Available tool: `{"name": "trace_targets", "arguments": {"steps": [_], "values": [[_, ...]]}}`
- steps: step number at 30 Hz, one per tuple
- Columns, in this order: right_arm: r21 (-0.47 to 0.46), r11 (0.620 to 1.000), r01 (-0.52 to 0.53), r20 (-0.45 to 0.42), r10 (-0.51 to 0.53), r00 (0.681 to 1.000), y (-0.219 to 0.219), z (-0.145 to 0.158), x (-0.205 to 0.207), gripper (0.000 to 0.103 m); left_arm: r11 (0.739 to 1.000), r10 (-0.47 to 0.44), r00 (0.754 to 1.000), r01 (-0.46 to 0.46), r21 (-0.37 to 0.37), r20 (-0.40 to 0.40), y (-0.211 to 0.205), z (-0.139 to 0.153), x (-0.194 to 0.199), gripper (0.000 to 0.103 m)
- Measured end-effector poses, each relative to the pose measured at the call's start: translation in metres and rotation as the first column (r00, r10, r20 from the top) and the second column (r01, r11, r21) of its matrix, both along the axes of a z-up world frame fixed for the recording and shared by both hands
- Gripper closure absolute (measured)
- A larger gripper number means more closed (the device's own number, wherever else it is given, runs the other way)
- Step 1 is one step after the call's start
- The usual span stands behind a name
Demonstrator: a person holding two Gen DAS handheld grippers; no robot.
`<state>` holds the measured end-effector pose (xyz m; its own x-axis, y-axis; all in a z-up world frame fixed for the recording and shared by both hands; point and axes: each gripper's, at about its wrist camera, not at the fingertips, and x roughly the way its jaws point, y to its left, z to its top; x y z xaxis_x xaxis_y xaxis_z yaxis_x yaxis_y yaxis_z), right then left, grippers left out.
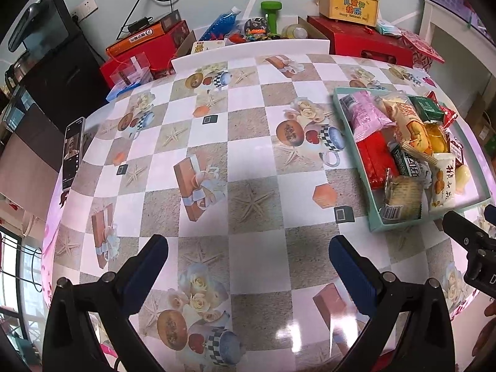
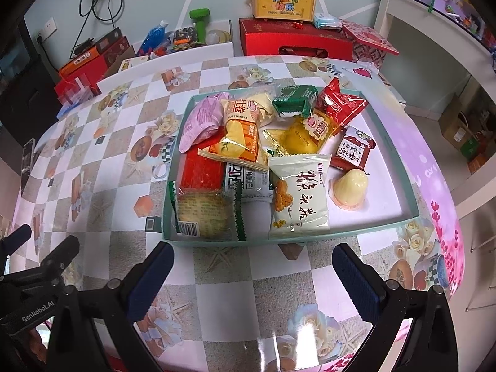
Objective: Organize snacks
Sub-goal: 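Open both grippers and pull them back from the filled tray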
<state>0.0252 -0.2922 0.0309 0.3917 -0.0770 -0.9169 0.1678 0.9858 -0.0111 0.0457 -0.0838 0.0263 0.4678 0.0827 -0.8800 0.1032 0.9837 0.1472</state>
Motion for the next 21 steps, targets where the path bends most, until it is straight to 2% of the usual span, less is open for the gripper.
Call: {"name": "trace_targets", "arguments": {"steps": [21], "values": [[-0.014, 1.000, -0.012, -0.023, 0.012, 1.000, 0.0054, -0.0083, 0.0051, 0.000, 1.000, 0.008, 1.000, -0.009, -0.010, -0.025, 0.0052, -0.0064, 0.0063, 0.000]]}}
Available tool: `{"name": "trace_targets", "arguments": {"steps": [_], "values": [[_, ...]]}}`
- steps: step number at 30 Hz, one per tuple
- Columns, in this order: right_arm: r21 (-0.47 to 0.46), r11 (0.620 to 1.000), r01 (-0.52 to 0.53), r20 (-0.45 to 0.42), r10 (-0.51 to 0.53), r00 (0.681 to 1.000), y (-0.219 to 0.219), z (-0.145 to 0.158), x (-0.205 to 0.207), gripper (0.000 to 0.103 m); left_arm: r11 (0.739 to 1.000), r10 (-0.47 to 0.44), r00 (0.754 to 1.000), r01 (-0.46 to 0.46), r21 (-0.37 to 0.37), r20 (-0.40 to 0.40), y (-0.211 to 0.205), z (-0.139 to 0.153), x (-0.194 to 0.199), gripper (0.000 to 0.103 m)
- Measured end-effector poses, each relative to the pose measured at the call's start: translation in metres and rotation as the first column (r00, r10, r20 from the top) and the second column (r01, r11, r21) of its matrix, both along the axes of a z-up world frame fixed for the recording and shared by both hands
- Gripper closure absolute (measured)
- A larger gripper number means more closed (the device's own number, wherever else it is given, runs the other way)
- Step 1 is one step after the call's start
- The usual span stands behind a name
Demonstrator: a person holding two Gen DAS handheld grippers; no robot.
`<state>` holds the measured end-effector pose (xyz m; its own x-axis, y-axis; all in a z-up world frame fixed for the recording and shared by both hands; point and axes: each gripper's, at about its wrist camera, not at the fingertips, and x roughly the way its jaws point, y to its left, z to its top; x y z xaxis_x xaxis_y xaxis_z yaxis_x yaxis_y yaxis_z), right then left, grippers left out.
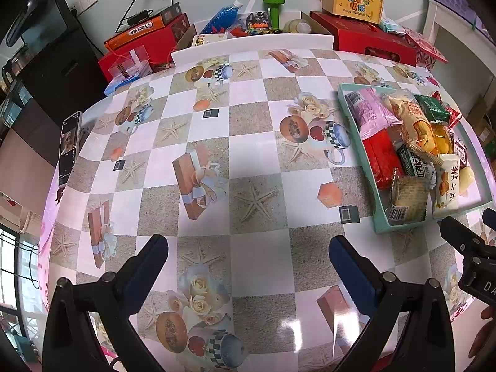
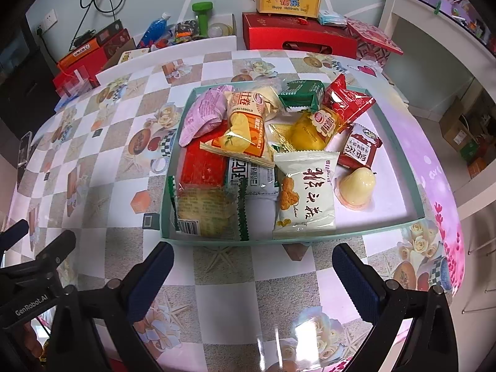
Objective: Organize snacks
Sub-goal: 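Open both grippers and pull them back from the filled tray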
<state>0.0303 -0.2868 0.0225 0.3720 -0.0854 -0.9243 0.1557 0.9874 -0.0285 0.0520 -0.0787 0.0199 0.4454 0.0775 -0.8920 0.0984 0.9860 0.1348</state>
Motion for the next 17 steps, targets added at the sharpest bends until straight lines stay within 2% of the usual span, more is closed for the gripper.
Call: {"name": "trace_targets", "arguments": {"steps": [12, 17], "values": [[-0.001, 1.000, 0.000, 0.001, 0.000, 1.000, -0.0006, 0.0004, -0.0005, 0.000, 1.000, 0.002, 1.000, -0.002, 0.007, -0.004, -0.0004, -0.0006, -0.0003, 0.000], [-0.001, 1.000, 0.000, 0.001, 0.000, 1.000, -0.0012, 0.0004, -0.0009, 0.000, 1.000, -0.013, 0.999, 0.013, 0.008, 0.041, -0.0004, 0.0054, -0.0027, 0.000]]}}
